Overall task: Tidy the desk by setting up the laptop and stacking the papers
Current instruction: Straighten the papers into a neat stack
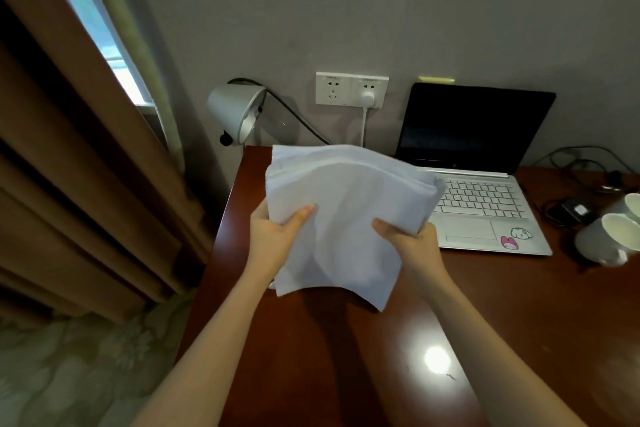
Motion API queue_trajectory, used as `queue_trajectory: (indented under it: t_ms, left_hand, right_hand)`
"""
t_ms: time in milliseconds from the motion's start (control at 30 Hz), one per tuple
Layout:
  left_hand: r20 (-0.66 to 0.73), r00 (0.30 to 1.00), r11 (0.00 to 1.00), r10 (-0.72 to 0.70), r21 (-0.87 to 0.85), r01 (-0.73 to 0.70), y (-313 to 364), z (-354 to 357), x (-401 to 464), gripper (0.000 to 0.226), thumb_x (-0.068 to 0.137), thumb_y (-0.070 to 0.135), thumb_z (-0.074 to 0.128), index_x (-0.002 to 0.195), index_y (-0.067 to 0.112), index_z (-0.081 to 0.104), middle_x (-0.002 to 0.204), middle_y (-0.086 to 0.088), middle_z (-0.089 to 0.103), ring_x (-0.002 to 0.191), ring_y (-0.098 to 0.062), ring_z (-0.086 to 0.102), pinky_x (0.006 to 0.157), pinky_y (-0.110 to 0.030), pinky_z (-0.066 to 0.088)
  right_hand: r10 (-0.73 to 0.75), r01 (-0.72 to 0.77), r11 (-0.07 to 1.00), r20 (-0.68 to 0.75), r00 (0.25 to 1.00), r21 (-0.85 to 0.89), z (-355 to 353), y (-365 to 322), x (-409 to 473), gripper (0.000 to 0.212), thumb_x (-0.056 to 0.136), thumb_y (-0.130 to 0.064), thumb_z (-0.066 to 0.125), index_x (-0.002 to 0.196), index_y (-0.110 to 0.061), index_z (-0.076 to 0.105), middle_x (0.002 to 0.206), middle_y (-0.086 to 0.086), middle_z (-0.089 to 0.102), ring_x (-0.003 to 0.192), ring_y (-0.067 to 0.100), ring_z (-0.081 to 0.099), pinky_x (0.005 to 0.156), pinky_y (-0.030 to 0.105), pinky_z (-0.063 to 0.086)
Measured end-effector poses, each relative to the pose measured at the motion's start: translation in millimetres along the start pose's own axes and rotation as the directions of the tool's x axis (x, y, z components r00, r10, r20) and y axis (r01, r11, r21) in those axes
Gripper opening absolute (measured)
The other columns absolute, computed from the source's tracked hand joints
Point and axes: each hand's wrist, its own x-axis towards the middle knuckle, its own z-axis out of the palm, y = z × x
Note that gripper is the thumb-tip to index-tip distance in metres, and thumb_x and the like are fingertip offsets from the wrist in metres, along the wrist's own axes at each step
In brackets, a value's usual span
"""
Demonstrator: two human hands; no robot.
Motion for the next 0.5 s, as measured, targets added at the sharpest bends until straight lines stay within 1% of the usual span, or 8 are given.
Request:
queue_trajectory:
  t_ms: [67,133,167,233,267,367,433,500]
  left_hand:
    - [0.009,0.998,0.998,0.069,-0.006,-0.069,10.7,-3.7,3.9,0.040,0.069,0.036,0.080,0.091,0.062,0.060,0.093,0.038,0.066,0.088,0.014,0.064,0.060,-0.004,0.049]
    - [0.012,0.997,0.997,0.080,-0.011,-0.080,4.1,-7.2,2.7,0.044,0.066,0.033,0.082,0.095,0.058,0.060,0.095,0.037,0.066,0.090,0.014,0.064,0.062,-0.004,0.050]
    - [0.007,0.999,0.999,0.048,-0.010,-0.048,-5.7,-6.6,-0.4,0.044,0.066,0.025,0.084,0.094,0.051,0.062,0.092,0.035,0.068,0.087,0.015,0.064,0.061,-0.004,0.050]
    - [0.015,0.999,0.999,-0.048,0.003,0.048,-27.7,-2.8,-9.9,0.045,0.066,0.008,0.083,0.093,0.038,0.061,0.082,0.024,0.072,0.080,0.013,0.066,0.059,-0.005,0.050]
    - [0.029,0.996,0.996,-0.088,0.015,0.088,-36.4,-1.2,-14.1,0.046,0.065,0.004,0.083,0.093,0.034,0.062,0.082,0.020,0.072,0.079,0.011,0.067,0.060,-0.006,0.051]
    - [0.018,0.990,0.990,-0.138,0.003,0.138,-48.7,-3.2,-14.4,0.038,0.065,0.003,0.083,0.092,0.024,0.066,0.079,0.018,0.073,0.078,0.006,0.069,0.059,-0.008,0.052]
    - [0.016,0.987,0.987,-0.163,0.006,0.163,-51.0,-7.9,-11.9,0.037,0.064,0.009,0.085,0.093,0.024,0.067,0.078,0.021,0.073,0.078,0.009,0.068,0.058,-0.007,0.051]
    - [0.036,0.984,0.984,-0.177,0.030,0.176,-51.9,-10.6,-12.0,0.040,0.063,0.012,0.086,0.090,0.032,0.064,0.076,0.029,0.071,0.076,0.014,0.066,0.056,-0.005,0.050]
  right_hand:
    - [-0.029,0.028,0.999,0.021,0.999,0.041,-0.9,-10.3,1.8,0.027,0.056,-0.028,0.085,0.082,-0.034,0.076,0.083,-0.006,0.077,0.076,0.015,0.075,0.057,0.023,0.056]
    - [-0.026,0.025,0.999,0.014,1.000,0.039,-4.7,-8.5,-0.5,0.033,0.052,-0.029,0.085,0.083,-0.034,0.076,0.083,-0.006,0.077,0.076,0.014,0.074,0.057,0.022,0.056]
    - [-0.006,0.006,1.000,0.008,1.000,0.026,-5.1,-2.4,-3.9,0.034,0.052,-0.025,0.086,0.084,-0.031,0.075,0.084,-0.006,0.077,0.078,0.013,0.074,0.058,0.022,0.056]
    - [0.050,-0.051,0.998,0.041,0.998,0.030,-3.3,12.6,-12.3,0.039,0.055,-0.018,0.085,0.092,-0.023,0.073,0.090,-0.002,0.077,0.085,0.017,0.074,0.062,0.024,0.056]
    - [0.073,-0.076,0.996,0.067,0.995,0.041,-1.8,17.2,-16.1,0.042,0.056,-0.016,0.085,0.095,-0.021,0.071,0.093,0.000,0.077,0.089,0.020,0.073,0.063,0.025,0.056]
    - [0.070,-0.076,0.996,0.107,0.992,0.048,-6.0,1.9,-13.6,0.038,0.052,-0.011,0.089,0.086,-0.021,0.076,0.087,0.001,0.077,0.082,0.019,0.074,0.062,0.026,0.057]
    - [-0.039,0.037,0.999,0.148,0.988,0.013,-14.4,-33.6,-7.8,0.032,0.055,-0.022,0.086,0.085,-0.029,0.078,0.081,-0.004,0.077,0.076,0.012,0.073,0.063,0.025,0.055]
    - [-0.179,0.224,0.967,0.293,0.939,-0.125,-17.0,-80.5,-2.8,0.034,0.065,-0.042,0.075,0.099,-0.036,0.074,0.090,-0.009,0.076,0.085,0.006,0.071,0.069,0.017,0.054]
